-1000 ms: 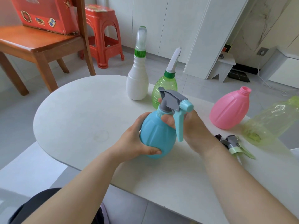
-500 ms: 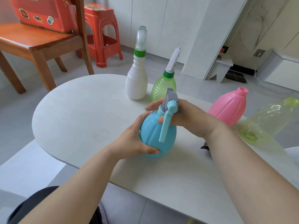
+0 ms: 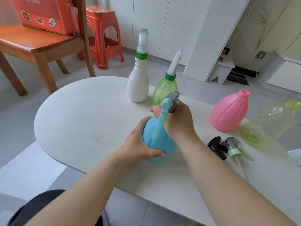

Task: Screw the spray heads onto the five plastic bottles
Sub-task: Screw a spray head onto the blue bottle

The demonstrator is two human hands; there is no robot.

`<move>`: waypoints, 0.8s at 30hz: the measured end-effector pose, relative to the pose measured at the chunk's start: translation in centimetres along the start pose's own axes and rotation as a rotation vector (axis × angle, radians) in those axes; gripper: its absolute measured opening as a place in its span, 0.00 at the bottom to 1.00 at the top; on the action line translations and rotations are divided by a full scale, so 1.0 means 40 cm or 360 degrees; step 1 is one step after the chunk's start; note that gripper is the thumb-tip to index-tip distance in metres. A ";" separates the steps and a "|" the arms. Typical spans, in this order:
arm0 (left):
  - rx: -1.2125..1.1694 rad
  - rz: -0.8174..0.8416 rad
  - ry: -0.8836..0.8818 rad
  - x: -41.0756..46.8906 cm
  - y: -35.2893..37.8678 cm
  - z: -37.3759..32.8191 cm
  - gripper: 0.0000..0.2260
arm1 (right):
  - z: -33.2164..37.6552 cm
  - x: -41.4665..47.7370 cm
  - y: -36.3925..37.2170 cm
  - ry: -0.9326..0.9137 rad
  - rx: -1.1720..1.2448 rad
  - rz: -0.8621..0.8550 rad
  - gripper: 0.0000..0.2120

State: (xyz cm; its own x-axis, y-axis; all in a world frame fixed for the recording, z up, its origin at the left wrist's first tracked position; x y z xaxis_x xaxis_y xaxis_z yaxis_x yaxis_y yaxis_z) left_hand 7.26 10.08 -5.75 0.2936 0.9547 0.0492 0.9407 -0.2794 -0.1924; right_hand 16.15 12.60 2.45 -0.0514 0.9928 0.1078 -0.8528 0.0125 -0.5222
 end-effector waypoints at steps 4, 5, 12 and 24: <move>0.0001 0.0252 -0.0060 -0.002 0.014 0.000 0.39 | 0.039 -0.030 0.068 -0.0050 0.0030 0.0983 0.08; 0.0005 0.0266 -0.0041 -0.005 0.016 -0.006 0.37 | 0.042 -0.038 0.073 -0.0044 0.0025 0.1060 0.07; 0.0027 0.0103 0.0033 -0.010 0.014 -0.019 0.38 | -0.005 -0.033 0.028 0.0092 0.0090 0.0379 0.05; 0.0038 0.0099 0.0026 -0.005 0.005 -0.009 0.38 | 0.025 -0.028 0.050 0.0117 -0.0167 0.0728 0.14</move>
State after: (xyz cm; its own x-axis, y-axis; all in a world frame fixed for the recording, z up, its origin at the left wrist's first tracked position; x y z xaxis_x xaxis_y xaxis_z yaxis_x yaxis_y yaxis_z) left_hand 7.46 9.78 -5.45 0.3544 0.9336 0.0522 0.9162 -0.3355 -0.2191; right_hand 13.96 11.41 2.13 -0.3692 0.9050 -0.2115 -0.6938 -0.4198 -0.5851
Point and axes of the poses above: each hand's wrist, its own x-axis towards the middle knuckle, its own y-axis out of the palm, z = x × y, the point moved 10 cm from there along x, towards the middle knuckle, and after that the axes turned 2 degrees about z, right-handed, at the moved point
